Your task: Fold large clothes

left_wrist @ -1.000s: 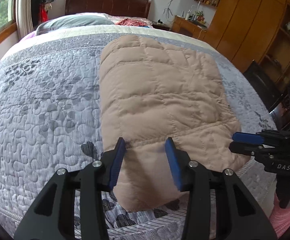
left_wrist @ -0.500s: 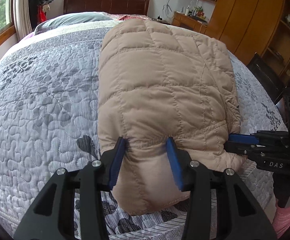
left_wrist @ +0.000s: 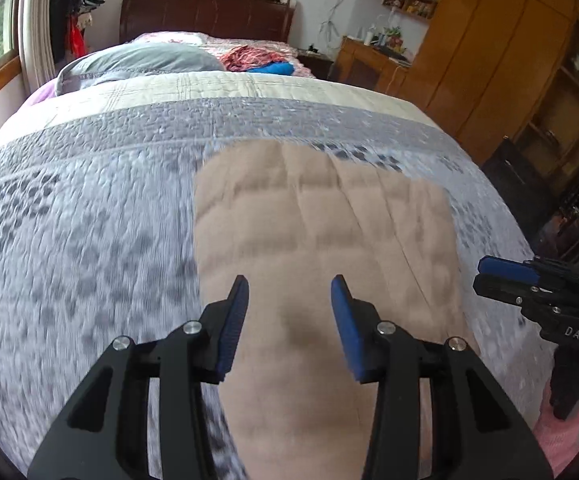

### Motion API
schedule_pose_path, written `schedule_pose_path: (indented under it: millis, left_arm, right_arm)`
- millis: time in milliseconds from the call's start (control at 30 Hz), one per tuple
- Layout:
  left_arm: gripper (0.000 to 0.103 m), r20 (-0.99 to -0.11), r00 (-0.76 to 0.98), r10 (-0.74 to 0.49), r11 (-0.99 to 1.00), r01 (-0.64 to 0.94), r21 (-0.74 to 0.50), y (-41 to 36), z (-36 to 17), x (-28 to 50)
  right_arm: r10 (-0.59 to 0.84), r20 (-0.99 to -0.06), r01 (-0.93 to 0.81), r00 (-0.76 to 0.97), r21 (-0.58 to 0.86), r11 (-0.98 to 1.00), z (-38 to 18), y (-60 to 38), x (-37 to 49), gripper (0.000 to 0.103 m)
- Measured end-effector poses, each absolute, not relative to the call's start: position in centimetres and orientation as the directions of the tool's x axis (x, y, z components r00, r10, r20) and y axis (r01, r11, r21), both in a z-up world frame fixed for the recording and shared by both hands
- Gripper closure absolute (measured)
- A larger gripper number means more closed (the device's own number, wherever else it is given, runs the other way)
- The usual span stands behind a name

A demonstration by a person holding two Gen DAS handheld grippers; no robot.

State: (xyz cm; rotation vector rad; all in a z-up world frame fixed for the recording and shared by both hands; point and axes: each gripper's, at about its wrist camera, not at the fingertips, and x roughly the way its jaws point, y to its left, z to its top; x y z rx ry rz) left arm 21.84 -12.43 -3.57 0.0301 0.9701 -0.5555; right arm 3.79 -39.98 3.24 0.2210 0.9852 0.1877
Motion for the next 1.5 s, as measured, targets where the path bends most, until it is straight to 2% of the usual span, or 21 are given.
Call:
schedule_pose_path:
  millis: [267, 567, 867, 933, 1033, 1100, 1167, 1233, 1500]
  left_arm:
    - [0.060, -0.825, 0.385, -0.413, 0.866, 0.446, -0.225, -15.4, -7.2, 26.8]
    - [0.059, -0.843, 0.334, -0.421, 0.849, 0.473, -0.237, -16.0, -10.4, 28.1]
    - [0.059, -0.847, 0.355, -0.397, 0.860, 0.466, -0.208, -15.8, -10.2, 27.9]
    - [0.060, -0.835, 0.380, -0.397, 0.861, 0.469, -0.197, -15.1, -9.0, 26.9]
    - [0.051, -0.812, 0.430, -0.394, 0.864, 0.475, -0.168, -13.4, -7.3, 25.0]
    - [0.050, -0.804, 0.447, -0.393, 0.867, 0.471, -0.162, -12.2, -6.6, 24.0]
    - [0.040, -0.797, 0.463, -0.387, 0.873, 0.462, -0.156, -10.7, -6.1, 22.9]
    - [0.037, -0.790, 0.480, -0.381, 0.879, 0.453, -0.149, -9.6, -5.8, 21.9]
    - [0.022, -0.770, 0.491, -0.406, 0.873, 0.457, -0.169, -6.7, -5.7, 18.6]
  right_arm:
    - [0.136, -0.861, 0.077, 0.490, 0.198, 0.977, -0.7, -41.4, 9.4, 0.074]
    - [0.203, -0.875, 0.124, 0.440, 0.283, 0.951, -6.0, -43.4, 9.5, 0.074]
    - [0.189, -0.866, 0.131, 0.463, 0.278, 0.952, -5.8, -43.0, 9.2, 0.073]
    - [0.206, -0.846, 0.114, 0.492, 0.297, 0.948, -4.6, -43.2, 8.5, 0.064]
    - [0.227, -0.807, 0.078, 0.546, 0.319, 0.945, -2.3, -43.5, 6.8, 0.053]
    - [0.229, -0.790, 0.058, 0.568, 0.317, 0.947, -1.1, -43.7, 5.6, 0.047]
    - [0.249, -0.780, 0.037, 0.573, 0.329, 0.944, -0.4, -43.8, 4.5, 0.039]
    - [0.277, -0.776, 0.031, 0.567, 0.355, 0.934, -0.3, -44.1, 3.8, 0.030]
    - [0.376, -0.761, 0.033, 0.529, 0.461, 0.887, -1.9, -45.0, 1.1, 0.019]
